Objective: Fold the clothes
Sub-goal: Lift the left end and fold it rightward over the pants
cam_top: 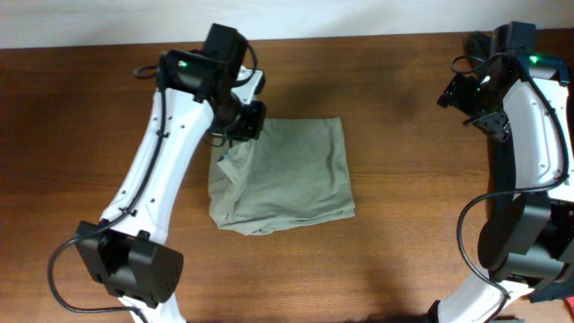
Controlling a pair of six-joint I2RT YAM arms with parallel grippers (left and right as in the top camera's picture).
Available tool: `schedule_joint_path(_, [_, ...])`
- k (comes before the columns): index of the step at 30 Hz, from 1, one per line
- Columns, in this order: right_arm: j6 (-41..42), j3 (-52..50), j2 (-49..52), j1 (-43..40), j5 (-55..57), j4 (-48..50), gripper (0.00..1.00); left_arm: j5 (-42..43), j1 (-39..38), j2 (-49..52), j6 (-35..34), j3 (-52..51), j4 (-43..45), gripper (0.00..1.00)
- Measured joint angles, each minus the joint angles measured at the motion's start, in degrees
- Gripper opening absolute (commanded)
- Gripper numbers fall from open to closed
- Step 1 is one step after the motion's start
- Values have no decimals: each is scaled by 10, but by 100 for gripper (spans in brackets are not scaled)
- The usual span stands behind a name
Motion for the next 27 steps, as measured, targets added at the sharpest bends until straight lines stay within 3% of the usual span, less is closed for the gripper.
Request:
schedule_joint_path(6, [0,0,0,0,0,0,99,-2,-35,3,-14,0,16,1])
schedule_joint_path(12, [0,0,0,0,0,0,99,-102,-52,20,-75,0,2,1])
schedule_joint_path(22, [0,0,0,0,0,0,99,-172,102,20,-97,46,-94,1])
schedule_joint_path(27, [0,0,0,0,0,0,99,-193,117,18,-97,97,-114,1])
